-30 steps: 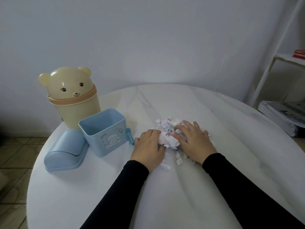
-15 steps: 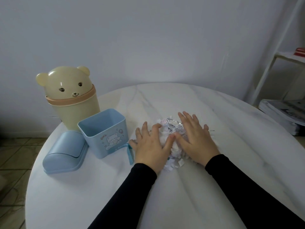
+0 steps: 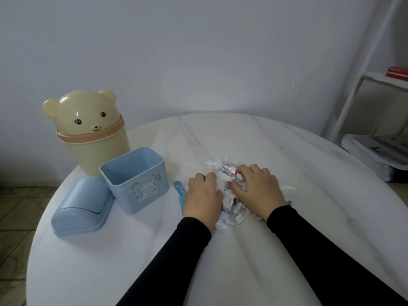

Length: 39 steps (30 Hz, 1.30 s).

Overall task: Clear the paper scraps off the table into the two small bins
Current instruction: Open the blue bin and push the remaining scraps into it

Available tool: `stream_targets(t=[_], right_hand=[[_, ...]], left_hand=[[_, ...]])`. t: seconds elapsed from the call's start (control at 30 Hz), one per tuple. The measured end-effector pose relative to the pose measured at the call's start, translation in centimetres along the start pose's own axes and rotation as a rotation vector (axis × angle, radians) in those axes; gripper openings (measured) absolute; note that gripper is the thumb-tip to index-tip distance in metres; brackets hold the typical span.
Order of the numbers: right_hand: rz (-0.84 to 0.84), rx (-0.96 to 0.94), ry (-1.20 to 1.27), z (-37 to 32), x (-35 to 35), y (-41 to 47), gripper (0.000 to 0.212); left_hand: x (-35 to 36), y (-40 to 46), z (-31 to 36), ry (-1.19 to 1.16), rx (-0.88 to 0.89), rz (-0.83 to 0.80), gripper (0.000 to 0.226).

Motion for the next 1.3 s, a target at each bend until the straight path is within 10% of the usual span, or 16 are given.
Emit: stream_targets(t=[0.73,1.3], right_hand=[[0.325,-0.048,0.282,-5.4,-5.1,1.9,0.018],[0.276,-0.236,0.220,-11.6,-4.8,3.1,0.016]], left_hand=[[-10.3,0.8,-5.6,-0.556,-0.026,0.332,0.027],[-11.3,2.0,-14.0,-0.465,-0.048,0.144,0.027]])
Point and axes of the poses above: each hand's wrist, its own y-axis towards the middle knuckle, its own x-axis out of the palm, z = x × y, the point moved 5 cm from there along y, towards the middle knuckle, and after that the axes turned 15 degrees about y, right-handed, at the moved point
